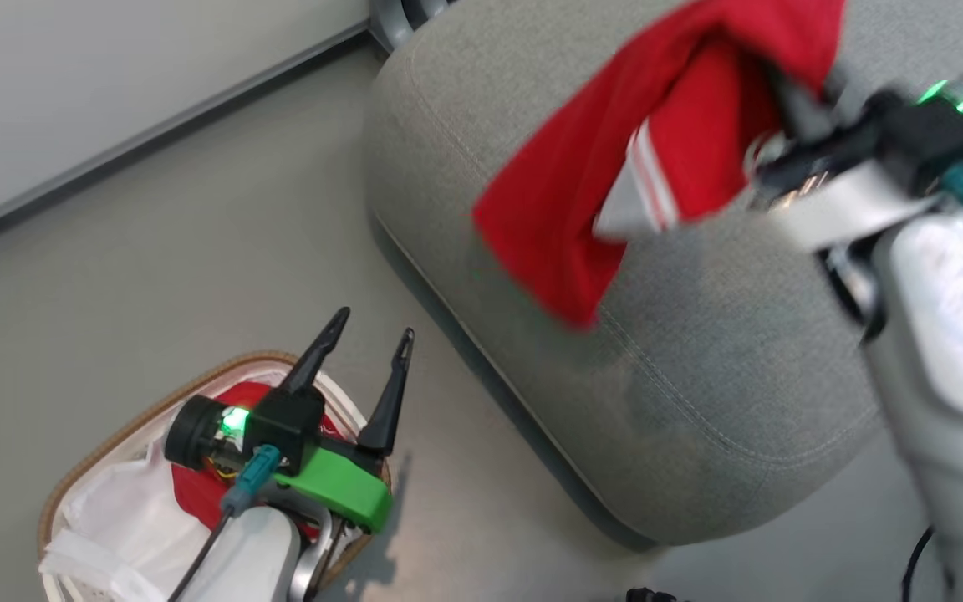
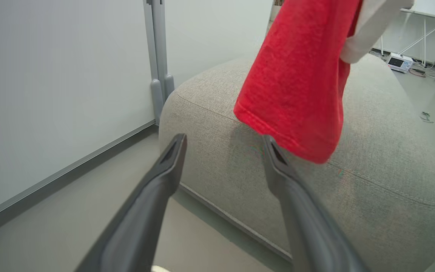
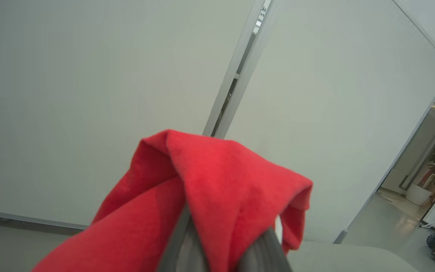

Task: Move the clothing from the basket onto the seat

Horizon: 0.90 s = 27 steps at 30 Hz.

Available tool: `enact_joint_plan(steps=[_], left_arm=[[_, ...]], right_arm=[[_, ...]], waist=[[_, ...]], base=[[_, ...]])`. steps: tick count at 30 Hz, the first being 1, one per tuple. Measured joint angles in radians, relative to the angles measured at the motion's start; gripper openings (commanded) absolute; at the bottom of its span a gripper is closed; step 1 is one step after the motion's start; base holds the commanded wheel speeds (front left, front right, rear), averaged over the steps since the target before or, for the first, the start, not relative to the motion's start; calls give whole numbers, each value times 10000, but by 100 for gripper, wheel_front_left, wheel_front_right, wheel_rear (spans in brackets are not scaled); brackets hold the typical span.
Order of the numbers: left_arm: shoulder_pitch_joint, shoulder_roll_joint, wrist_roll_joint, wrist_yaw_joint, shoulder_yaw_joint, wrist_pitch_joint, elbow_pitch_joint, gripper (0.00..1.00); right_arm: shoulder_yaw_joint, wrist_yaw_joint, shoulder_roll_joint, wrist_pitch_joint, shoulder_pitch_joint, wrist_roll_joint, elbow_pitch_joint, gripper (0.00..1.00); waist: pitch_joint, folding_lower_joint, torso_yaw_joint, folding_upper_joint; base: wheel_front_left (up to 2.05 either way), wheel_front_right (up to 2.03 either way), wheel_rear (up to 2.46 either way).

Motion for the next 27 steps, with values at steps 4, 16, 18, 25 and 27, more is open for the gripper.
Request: enact_joint_plan(steps=[4,16,18,25,27], left_arm=[[-281,257,4,0,-186,0,-125,100],[-1341,963,-272,-2,-821,0,-497,100],[-1505,1081,-303,0,-909,2,-502,100],[-1776,1233,-458,0,-817,0,-483,100],[-1775,1229,-474,0,-673,0,-495,100]], right_arm=[[-706,0,-477,-2,-1660,-261,583,0],[-2311,0,-853,-17,-3943,-1147,3718,0],[-2709,0,-652,-17,-3921,-1333,4280,0],[-4474,0,-165,-15,-2825,-2259,5636,0],[-4742,0,-102,-15,-2425,-2495,5678,0]], waist=[[492,0,133,0],[2035,1,1157,0],[2329,1,1331,0],[3091,1,1868,0],[3200,1,2020,0]], base=[[0,0,0],[0,0,0],[0,0,0],[0,0,0],[0,0,0]])
